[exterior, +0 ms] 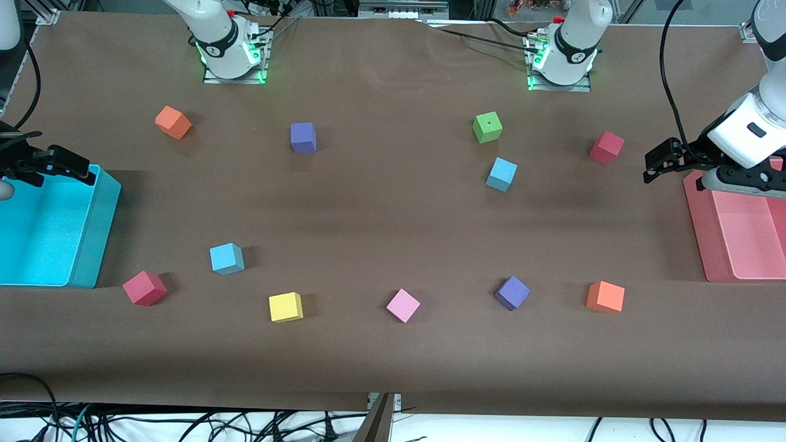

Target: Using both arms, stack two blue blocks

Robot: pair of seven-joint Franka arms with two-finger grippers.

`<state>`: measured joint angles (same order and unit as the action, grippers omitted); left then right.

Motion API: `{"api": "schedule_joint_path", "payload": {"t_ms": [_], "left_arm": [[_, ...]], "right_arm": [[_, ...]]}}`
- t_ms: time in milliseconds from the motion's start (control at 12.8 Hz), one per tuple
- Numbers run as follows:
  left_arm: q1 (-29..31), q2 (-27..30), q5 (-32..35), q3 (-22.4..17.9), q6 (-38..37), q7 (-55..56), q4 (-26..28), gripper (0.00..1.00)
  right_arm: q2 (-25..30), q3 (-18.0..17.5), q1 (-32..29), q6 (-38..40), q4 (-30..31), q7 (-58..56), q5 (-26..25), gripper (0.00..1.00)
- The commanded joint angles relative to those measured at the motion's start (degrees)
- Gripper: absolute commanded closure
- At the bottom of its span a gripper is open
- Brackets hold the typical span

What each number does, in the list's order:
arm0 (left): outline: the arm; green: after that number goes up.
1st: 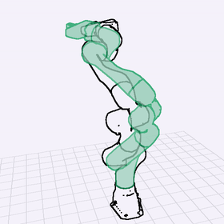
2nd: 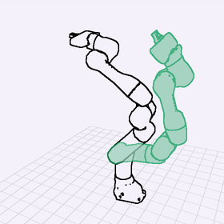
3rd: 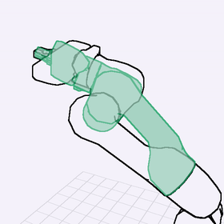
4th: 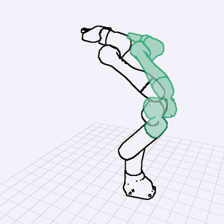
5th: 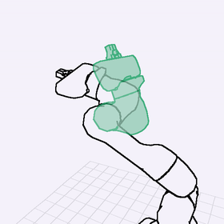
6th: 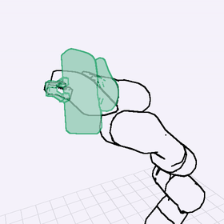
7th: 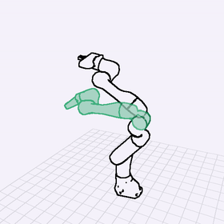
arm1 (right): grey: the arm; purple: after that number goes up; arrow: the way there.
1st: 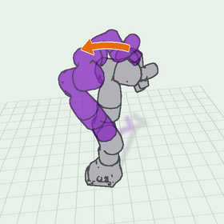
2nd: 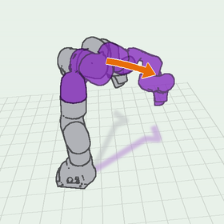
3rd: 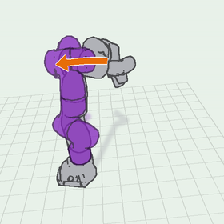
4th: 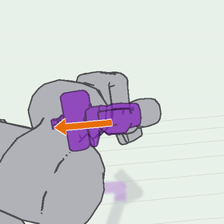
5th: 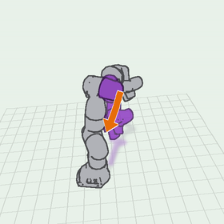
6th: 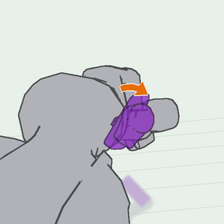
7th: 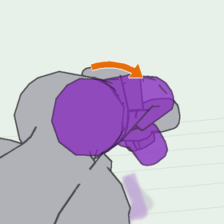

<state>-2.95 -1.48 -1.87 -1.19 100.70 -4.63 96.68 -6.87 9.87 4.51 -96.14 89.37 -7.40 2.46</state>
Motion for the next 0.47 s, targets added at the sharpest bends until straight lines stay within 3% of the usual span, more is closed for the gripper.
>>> {"api": "schedule_joint_path", "payload": {"t_ms": [0,390], "left_arm": [[-0.5,-1.8,-0.5,0.0,-0.3,-0.4,-1.9,0.00],[-0.5,-1.8,-0.5,0.0,-0.9,-0.4,-1.8,0.00]], "right_arm": [[-0.5,-0.7,-0.7,0.2,-1.3,0.6,-0.4,0.00],[-0.5,-0.7,-0.7,0.3,-1.6,0.6,-0.4,0.00]]}}
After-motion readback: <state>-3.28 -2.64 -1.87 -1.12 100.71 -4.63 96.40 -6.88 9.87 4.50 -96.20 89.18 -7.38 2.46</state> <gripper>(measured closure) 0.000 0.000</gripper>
